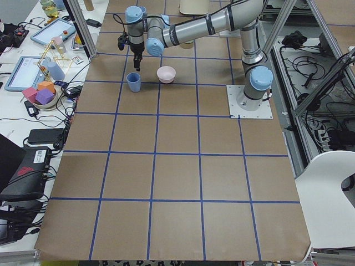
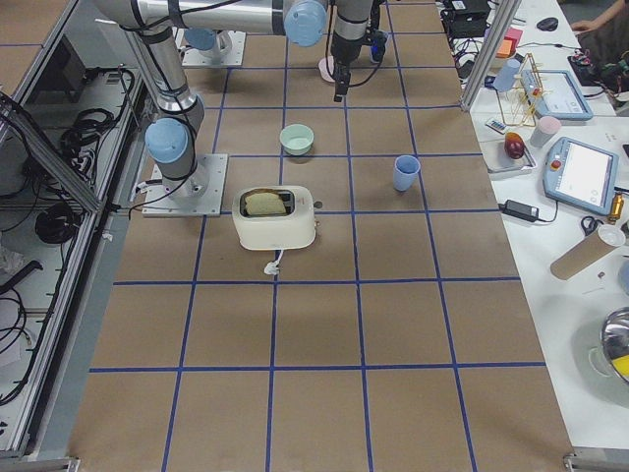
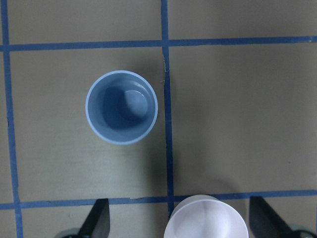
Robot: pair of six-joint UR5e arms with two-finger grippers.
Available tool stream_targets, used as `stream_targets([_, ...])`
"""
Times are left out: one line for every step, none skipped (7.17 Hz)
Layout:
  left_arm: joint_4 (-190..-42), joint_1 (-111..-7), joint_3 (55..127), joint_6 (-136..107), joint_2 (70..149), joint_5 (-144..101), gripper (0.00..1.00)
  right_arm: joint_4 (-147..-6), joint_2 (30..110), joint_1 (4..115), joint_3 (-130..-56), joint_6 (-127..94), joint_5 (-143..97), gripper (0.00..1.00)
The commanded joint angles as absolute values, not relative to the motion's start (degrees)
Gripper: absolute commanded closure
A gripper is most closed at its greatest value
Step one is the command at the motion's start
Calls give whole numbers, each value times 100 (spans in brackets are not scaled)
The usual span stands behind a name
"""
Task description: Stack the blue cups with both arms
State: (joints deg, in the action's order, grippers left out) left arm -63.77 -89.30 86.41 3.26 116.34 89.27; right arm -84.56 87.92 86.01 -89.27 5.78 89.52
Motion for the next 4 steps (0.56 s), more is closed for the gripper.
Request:
stream_targets([-5777,-8930,8648,343,12022,8938,0,-8481,8816,8806,-9026,571,8965,0])
stream_targets([-5618,-8930,8648,334,12171,8938,8,-8516,8815,8798,-9000,554,8956,0])
stream_targets([-5590,-8938,8666,334,12216,8947,47,-8517,8842,8798,-8965,554,8956,0])
stream_targets([-5581,-8938,8683,334,12234,8947,93,-8534,8877,8798,-8939,554,8965,0])
